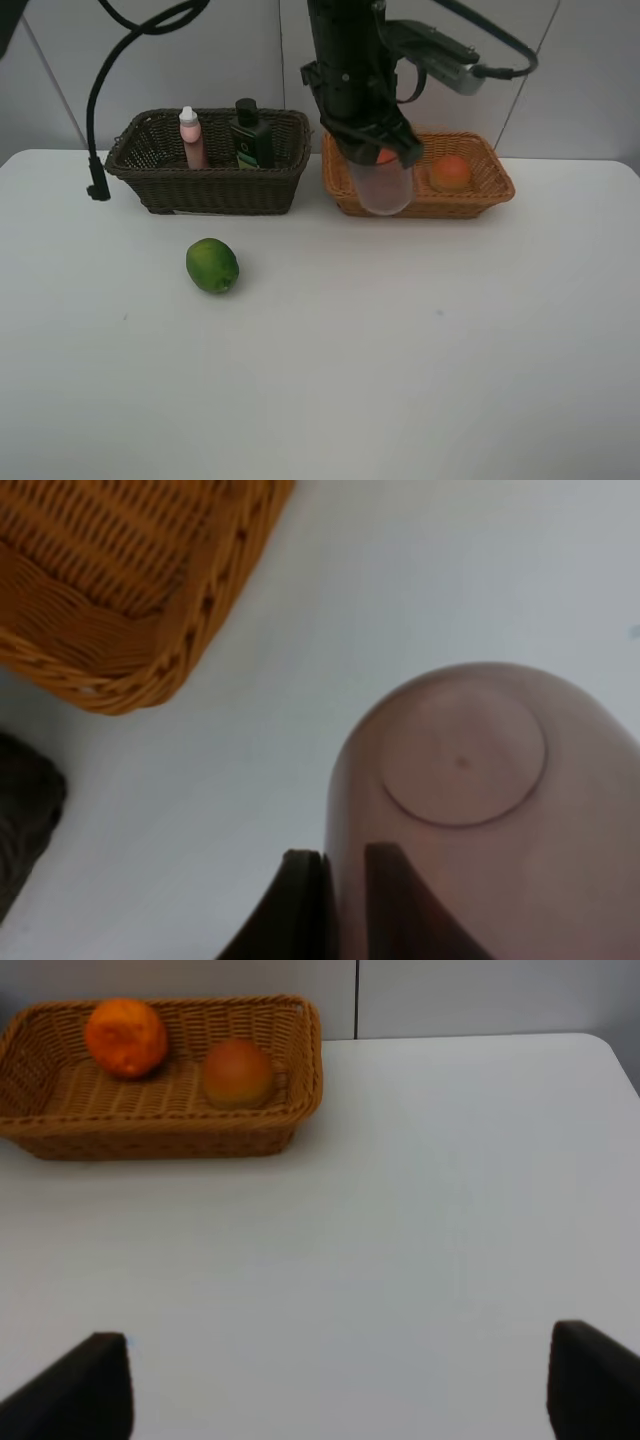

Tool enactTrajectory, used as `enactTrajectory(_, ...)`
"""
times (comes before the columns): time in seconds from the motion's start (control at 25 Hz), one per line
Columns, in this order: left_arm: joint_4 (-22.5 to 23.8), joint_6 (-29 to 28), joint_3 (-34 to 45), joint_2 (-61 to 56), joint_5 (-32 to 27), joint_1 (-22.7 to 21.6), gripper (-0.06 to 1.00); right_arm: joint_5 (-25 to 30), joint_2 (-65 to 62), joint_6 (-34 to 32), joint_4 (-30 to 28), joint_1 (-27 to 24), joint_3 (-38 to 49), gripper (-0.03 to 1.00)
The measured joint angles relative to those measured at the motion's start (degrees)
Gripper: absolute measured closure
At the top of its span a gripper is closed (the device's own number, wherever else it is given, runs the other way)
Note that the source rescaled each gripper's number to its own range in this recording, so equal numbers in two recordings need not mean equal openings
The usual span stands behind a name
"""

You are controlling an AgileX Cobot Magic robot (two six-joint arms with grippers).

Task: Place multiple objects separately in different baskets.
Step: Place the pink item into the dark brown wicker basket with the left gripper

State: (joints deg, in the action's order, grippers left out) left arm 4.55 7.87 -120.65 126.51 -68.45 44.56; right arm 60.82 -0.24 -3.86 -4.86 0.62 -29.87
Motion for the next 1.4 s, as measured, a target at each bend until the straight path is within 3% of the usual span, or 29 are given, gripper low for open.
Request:
enactTrajectory(0.28,2.16,0.00,-0.07,-2.23,0.00,-4.80,0.93,0.00,0.00,0.00,0.00,0.00,0.00,0.11)
enactTrajectory(0.84,4.86,0.00,-0.07,-3.02,0.00,-19.42,0.93,0.00,0.00,0.00,0.00,0.00,0.00,0.11)
enactTrajectory(1.4,7.30,0.00,1.83,-3.02,0.05,-26.96,0.93,0.00,0.00,0.00,0.00,0.00,0.00,0.11)
